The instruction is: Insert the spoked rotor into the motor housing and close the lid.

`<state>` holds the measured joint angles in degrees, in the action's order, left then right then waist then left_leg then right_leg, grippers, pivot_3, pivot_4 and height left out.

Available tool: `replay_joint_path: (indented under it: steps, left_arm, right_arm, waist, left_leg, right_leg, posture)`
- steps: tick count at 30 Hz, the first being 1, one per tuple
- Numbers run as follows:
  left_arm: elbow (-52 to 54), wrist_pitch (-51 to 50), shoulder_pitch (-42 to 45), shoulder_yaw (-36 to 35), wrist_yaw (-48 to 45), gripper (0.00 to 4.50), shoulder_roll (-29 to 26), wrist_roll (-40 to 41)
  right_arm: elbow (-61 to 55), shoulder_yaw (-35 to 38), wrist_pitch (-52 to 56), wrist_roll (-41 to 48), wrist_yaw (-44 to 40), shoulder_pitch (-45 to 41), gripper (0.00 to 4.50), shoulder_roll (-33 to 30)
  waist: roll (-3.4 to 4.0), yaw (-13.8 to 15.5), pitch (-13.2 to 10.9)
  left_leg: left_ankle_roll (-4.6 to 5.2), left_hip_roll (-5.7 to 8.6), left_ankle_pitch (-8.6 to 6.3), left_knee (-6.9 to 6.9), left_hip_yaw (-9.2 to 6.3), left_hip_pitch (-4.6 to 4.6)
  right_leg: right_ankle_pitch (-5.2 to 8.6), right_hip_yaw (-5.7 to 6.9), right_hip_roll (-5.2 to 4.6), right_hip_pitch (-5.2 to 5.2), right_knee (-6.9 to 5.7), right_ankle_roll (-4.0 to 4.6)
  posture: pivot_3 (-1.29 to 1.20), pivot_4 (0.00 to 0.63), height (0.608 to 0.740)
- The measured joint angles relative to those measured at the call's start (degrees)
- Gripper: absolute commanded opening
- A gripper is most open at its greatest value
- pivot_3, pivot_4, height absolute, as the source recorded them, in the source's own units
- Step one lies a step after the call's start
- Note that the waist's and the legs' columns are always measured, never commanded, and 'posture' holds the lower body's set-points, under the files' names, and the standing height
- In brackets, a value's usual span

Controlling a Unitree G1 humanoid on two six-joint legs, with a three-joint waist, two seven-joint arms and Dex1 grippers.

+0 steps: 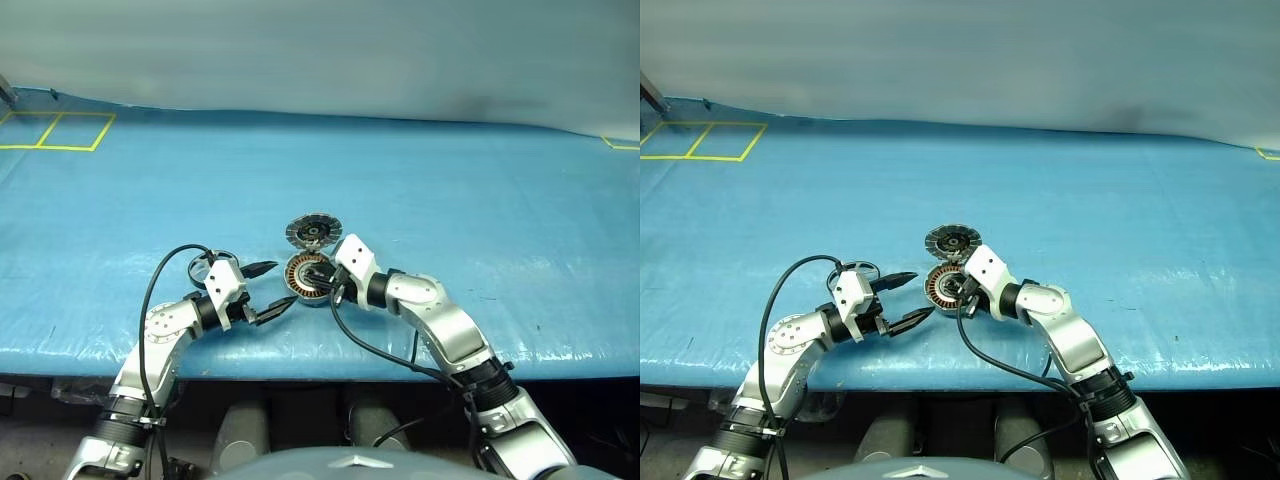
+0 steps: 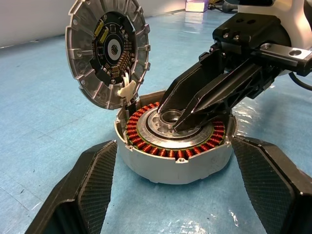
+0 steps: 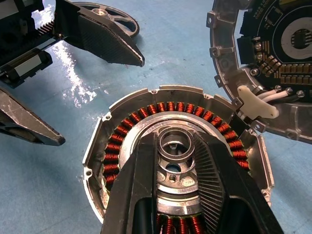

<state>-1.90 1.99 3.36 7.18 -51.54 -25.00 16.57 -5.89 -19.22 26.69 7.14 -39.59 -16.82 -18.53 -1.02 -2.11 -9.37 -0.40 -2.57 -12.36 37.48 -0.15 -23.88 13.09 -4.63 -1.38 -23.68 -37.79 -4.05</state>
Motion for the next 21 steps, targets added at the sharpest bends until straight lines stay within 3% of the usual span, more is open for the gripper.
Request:
replay_joint_path:
  steps: [21]
  left_arm:
    - [0.00, 0.23, -0.06, 0.00, 0.16, 4.09, -0.10, -0.27]
  right_arm:
    - [-0.21, 0.00, -0.06, 0.04, -0.51, 0.01, 0.76, -0.57]
  waist:
    - [0.00, 0.01, 0.00]
  left_leg:
    - [0.00, 0.00, 0.00, -0.09, 0.00, 0.00]
  right_leg:
    - [0.03, 0.02, -0.01, -0.03, 0.02, 0.05]
  posture:
    - [0.00, 0.150, 0.740]
